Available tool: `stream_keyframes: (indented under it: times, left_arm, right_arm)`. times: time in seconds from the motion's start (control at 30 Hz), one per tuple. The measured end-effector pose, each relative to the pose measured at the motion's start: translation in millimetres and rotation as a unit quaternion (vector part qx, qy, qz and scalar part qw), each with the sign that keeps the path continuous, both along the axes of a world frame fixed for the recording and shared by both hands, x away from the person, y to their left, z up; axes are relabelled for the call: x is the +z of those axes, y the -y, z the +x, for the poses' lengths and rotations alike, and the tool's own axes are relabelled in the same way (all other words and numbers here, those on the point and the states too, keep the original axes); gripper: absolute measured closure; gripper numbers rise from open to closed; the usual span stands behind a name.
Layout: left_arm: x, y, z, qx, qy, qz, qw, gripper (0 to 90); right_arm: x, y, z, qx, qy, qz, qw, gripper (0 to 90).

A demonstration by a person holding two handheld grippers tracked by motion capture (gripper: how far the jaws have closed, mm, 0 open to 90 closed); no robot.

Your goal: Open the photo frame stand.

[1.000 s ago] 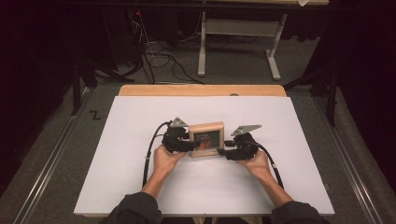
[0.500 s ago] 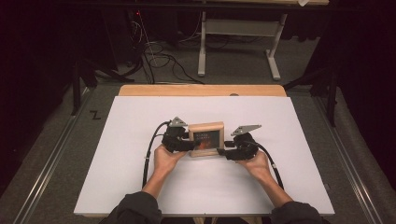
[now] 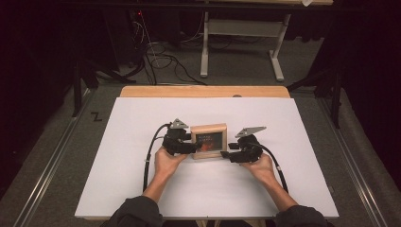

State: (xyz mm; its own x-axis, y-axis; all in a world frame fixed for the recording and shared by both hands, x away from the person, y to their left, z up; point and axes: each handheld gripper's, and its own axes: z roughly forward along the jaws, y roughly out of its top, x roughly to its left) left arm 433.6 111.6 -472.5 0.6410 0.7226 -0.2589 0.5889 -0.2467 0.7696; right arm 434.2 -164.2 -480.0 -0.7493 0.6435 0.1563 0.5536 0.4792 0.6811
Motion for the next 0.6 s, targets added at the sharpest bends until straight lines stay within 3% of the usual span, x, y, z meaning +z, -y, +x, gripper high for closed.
stream_keyframes:
  times: [0.1, 0.27, 0.43, 0.6]
  left_arm:
    - [2.7, -0.1, -3.8, 0.004, 0.006, 0.007, 0.9999, 38.9]
    - [3.2, -0.9, -11.4, 0.021, 0.009, 0.015, 0.9996, 48.0]
    - [-0.2, -0.4, -15.3, 0.033, 0.009, 0.027, 0.999, 56.5]
    - [-0.6, -0.3, -14.8, 0.033, 0.008, 0.025, 0.9991, 56.9]
  right_arm:
    - [1.4, 4.3, -0.1, -0.008, 0.004, 0.005, 0.9999, 45.9]
    - [2.3, 8.4, 0.1, -0.007, 0.008, 0.007, 0.9999, 47.2]
    - [-2.2, 3.2, 3.3, -0.008, 0.003, 0.005, 1.0, 48.3]
    - [-6.6, -3.3, 3.9, 0.002, -0.003, 0.006, 1.0, 50.3]
